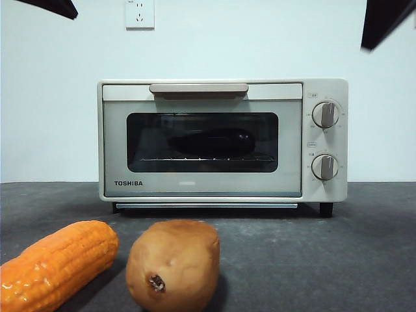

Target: Take the eggplant from the table,put the eggplant in the oven

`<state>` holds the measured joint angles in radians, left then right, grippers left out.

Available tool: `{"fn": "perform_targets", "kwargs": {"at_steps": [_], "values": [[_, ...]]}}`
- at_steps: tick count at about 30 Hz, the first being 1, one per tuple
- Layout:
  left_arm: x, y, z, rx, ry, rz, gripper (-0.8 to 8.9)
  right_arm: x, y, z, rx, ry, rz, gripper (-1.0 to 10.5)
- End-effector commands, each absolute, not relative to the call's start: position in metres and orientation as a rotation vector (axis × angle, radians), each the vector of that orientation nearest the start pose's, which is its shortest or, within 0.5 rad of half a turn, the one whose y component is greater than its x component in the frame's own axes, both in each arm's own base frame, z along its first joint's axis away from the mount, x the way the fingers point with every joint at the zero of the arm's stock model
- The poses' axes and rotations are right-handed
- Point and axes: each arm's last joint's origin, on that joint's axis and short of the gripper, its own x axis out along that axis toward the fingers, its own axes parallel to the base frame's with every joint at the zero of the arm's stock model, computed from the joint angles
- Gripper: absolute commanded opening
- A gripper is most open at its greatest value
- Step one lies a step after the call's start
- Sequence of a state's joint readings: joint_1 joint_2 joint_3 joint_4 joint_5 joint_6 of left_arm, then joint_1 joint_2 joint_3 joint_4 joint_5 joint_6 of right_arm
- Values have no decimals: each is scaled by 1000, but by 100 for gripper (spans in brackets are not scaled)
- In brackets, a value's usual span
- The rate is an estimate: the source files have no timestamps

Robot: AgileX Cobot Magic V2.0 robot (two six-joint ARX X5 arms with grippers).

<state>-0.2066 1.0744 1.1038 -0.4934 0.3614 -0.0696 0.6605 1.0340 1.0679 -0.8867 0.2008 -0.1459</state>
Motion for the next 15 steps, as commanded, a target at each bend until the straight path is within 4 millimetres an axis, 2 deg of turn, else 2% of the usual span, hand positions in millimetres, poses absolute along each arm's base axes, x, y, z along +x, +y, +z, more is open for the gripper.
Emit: {"fn": "perform_targets", "kwargs": {"at_steps": [1,7,12,15], "values": [[204,-58,346,-65,474,-492,4,164,103,318,-303,683,547,3],[172,-56,300,-92,470,-449,4,169,81,287,-114,529,517,3],[152,-52,265,-144,436,-423,4,162,76,253,-48,427,514,3],[141,-49,252,-162,389,-376,4,158,74,234,15,387,501,3]]}}
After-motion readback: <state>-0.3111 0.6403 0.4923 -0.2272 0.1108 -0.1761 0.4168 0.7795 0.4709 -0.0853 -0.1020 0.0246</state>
